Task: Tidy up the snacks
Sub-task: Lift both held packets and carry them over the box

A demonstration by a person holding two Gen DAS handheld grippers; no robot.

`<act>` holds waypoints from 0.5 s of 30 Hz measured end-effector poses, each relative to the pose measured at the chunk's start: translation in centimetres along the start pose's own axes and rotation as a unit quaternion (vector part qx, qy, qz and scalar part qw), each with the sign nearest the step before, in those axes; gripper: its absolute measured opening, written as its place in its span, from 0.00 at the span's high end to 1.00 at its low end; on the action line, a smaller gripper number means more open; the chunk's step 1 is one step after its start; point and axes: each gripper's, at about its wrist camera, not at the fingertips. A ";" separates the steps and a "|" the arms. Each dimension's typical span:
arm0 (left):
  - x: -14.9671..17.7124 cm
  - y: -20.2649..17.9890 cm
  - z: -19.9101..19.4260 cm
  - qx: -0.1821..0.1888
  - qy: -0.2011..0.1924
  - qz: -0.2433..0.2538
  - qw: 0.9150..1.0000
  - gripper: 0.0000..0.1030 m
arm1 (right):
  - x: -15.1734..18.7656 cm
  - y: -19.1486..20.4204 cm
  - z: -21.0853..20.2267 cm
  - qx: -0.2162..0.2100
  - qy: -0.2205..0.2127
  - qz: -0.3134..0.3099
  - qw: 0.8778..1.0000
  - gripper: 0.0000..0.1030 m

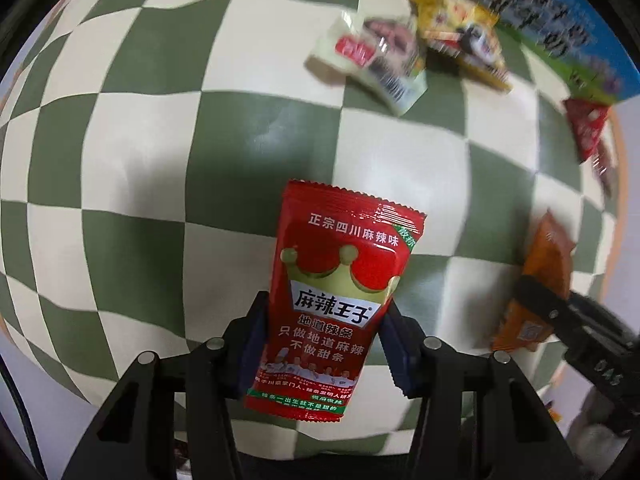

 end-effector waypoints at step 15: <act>-8.5 -3.6 -15.0 0.090 -0.129 0.054 0.986 0.52 | -5.5 -0.2 -15.4 -0.122 -0.092 -0.014 0.988 0.48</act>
Point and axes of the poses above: each gripper's, at about its wrist camera, not at the fingertips, and z roughly the way its jaws point, y to its left, x to its underside, and after that the axes turned 12 degrees about z, right-handed
